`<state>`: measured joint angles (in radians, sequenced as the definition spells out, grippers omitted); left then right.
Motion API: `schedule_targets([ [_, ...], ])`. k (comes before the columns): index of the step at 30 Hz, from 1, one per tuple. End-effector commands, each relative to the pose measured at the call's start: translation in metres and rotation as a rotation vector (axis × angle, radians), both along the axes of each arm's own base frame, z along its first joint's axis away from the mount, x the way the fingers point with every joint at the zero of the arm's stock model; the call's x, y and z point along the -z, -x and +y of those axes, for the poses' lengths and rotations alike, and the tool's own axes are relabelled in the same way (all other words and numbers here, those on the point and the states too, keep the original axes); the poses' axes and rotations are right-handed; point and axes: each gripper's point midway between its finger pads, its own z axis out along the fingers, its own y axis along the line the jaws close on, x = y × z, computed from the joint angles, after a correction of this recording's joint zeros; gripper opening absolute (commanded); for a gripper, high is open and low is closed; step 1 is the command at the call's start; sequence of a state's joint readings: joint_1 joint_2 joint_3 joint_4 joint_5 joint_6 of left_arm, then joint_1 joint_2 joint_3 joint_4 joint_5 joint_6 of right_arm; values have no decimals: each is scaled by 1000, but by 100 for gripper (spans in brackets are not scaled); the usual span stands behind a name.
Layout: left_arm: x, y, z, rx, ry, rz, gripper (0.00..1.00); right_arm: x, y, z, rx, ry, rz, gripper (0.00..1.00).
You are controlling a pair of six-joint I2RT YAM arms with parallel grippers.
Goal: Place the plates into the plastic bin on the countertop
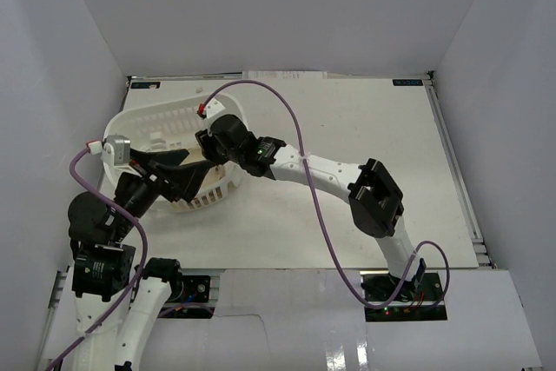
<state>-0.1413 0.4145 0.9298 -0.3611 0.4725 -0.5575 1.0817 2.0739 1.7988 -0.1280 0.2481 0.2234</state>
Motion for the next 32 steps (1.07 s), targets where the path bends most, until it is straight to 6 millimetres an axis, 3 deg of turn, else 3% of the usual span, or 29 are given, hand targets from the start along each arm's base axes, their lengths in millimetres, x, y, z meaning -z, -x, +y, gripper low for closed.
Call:
schedule_targets([
  [1, 0, -5, 3, -25, 2, 13, 98, -44, -5, 11, -1, -58, -81, 57],
  [3, -5, -8, 5, -42, 29, 19, 98, -65, -5, 9, 0, -99, -101, 64],
  [7, -22, -15, 9, -72, 68, 16, 98, -106, 2, -4, 3, -169, -135, 67],
  [8, -26, -18, 8, -70, 67, 19, 98, -116, 4, -9, 6, -192, -150, 74],
  [9, -26, -19, 7, -68, 66, 22, 98, -146, 11, -22, 9, -240, -177, 78],
  [10, -26, -19, 7, -65, 64, 27, 98, -133, 14, -31, 12, -218, -170, 82],
  [11, -24, -20, 5, -55, 61, 34, 98, -161, 19, -51, 32, -264, -204, 92],
  [12, -22, -20, 5, -52, 66, 47, 98, -174, 23, -62, 42, -299, -226, 98],
  [13, -20, -20, 5, -51, 68, 53, 98, -146, 28, -75, 49, -252, -207, 93],
  [14, -16, -19, 3, -44, 67, 61, 98, -153, 33, -87, 62, -286, -226, 90],
  [15, -15, -17, 3, -39, 66, 59, 98, -181, 45, -114, 77, -356, -258, 90],
  [16, -13, -16, 3, -37, 67, 61, 98, -145, 50, -132, 93, -304, -235, 90],
  [17, -10, -15, 4, -43, 64, 65, 98, -176, 63, -162, 113, -393, -273, 90],
  [19, -5, -12, 5, -51, 62, 78, 98, -171, 76, -195, 146, -413, -272, 90],
  [20, -2, -12, 6, -56, 59, 85, 98, -170, 87, -227, 179, -436, -288, 90],
  [22, 8, -12, 6, -57, 56, 109, 98, -157, 97, -257, 209, -416, -276, 90],
  [23, 12, -12, 6, -54, 64, 127, 98, -154, 105, -281, 237, -433, -287, 90],
  [26, 22, -13, 2, -35, 81, 168, 98, -143, 120, -320, 279, -457, -271, 90],
  [28, 25, -10, -1, -16, 84, 177, 98, -124, 124, -339, 334, -434, -223, 90],
  [32, 23, -9, -4, 7, 90, 193, 98, -132, 135, -366, 357, -519, -245, 90],
])
